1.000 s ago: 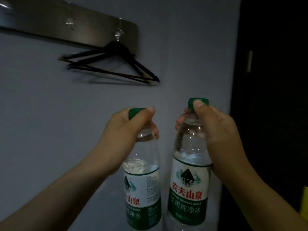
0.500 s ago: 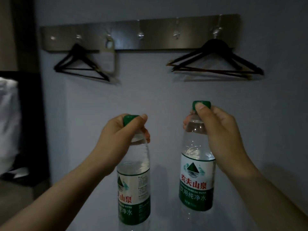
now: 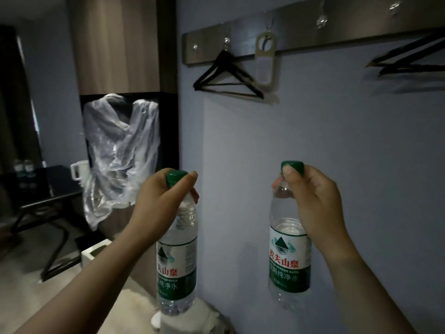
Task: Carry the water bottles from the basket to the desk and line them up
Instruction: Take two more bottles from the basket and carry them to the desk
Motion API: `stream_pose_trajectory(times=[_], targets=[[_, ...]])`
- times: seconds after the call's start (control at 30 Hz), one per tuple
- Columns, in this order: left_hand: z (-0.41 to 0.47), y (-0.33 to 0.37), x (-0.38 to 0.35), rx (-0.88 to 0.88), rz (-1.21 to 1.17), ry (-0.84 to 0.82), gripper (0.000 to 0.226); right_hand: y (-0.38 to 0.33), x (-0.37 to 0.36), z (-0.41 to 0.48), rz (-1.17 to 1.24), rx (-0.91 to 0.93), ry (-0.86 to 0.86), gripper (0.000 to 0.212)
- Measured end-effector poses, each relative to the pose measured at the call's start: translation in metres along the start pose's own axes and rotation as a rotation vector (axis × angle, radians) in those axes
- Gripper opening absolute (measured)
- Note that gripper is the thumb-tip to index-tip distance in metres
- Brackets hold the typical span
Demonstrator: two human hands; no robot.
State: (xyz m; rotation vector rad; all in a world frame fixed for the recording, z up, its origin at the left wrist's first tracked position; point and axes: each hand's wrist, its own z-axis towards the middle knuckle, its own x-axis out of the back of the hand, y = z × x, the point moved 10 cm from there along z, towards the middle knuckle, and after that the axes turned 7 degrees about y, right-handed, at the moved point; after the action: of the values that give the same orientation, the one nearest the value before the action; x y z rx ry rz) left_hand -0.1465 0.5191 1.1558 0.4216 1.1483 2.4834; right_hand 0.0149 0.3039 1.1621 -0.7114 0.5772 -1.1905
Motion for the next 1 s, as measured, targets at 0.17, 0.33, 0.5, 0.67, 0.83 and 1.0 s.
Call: stream_pose_trajectory(times=[0.17, 0.33, 0.5, 0.67, 0.83, 1.0], targets=[[-0.019, -0.041, 0.046, 0.050, 0.107, 0.070, 0.032, 0.030, -0.042, -0.036, 0.056, -0.070, -0.019, 0.019], [-0.042, -0.079, 0.084, 0.130, 0.208, 0.192, 0.030, 0.056, -0.085, -0.066, 0.080, -0.097, -0.123, 0.025], [-0.060, -0.088, 0.106, 0.153, 0.313, 0.316, 0.029, 0.072, -0.127, -0.075, 0.151, -0.068, -0.230, 0.047], [-0.070, -0.086, 0.124, 0.142, 0.384, 0.460, 0.036, 0.080, -0.171, -0.067, 0.205, -0.056, -0.358, 0.042], [-0.083, -0.086, 0.140, 0.154, 0.427, 0.575, 0.044, 0.086, -0.206, -0.070, 0.280, -0.057, -0.471, 0.041], [-0.089, -0.096, 0.168, 0.175, 0.447, 0.652, 0.044, 0.090, -0.256, -0.084, 0.342, -0.083, -0.575, 0.040]])
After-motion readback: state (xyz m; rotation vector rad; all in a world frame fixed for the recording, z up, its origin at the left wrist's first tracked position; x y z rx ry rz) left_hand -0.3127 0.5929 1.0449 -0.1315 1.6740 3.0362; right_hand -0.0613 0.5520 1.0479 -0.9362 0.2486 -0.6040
